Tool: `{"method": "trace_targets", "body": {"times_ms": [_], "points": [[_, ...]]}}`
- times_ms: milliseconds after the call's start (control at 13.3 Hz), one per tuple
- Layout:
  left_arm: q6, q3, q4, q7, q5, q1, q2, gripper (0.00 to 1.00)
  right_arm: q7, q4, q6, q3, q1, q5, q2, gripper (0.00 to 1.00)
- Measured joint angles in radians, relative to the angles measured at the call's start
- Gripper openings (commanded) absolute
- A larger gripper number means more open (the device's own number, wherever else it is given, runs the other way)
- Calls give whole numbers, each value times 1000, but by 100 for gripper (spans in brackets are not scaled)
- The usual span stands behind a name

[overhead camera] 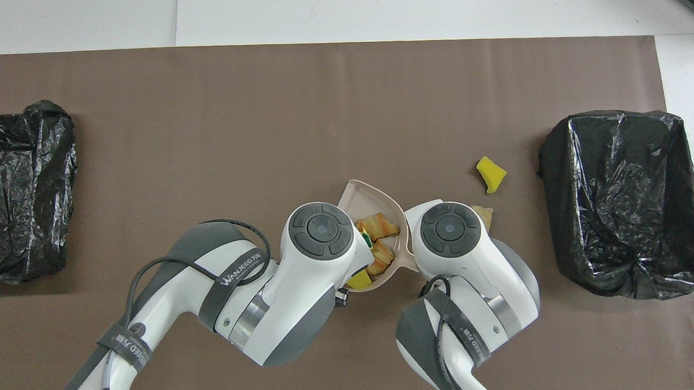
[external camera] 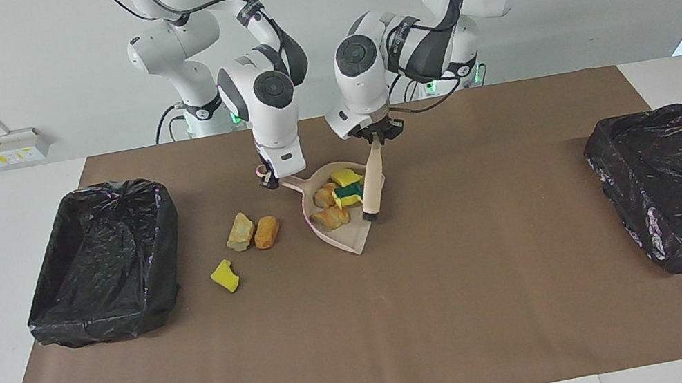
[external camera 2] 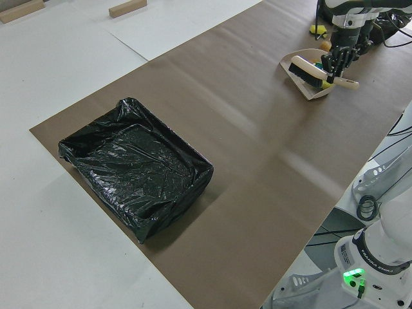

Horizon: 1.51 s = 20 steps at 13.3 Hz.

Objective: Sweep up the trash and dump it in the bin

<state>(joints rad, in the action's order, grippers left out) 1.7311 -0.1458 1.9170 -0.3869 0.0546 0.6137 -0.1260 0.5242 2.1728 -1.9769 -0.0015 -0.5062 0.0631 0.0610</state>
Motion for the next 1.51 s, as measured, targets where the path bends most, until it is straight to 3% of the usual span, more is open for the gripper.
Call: {"method": "trace_targets", "body": {"times_ms": [603,979,1130,1356,1506], "points": [[-42,0,106,-133,1,7,108,0,0,-1,0,0,4,0,0,0],[-38,-3,248,-233,1,58,219,0,0,-1,0,0,4,0,0,0],[17,-5,311,-363,1,108,262,0,0,-1,1,0,5,0,-1,0],[203,-9,450,-553,2,185,341,0,16,-3,8,0,47,0,-24,0],[249,-10,487,-615,3,236,366,0,42,-13,31,-1,83,0,-57,0]]}}
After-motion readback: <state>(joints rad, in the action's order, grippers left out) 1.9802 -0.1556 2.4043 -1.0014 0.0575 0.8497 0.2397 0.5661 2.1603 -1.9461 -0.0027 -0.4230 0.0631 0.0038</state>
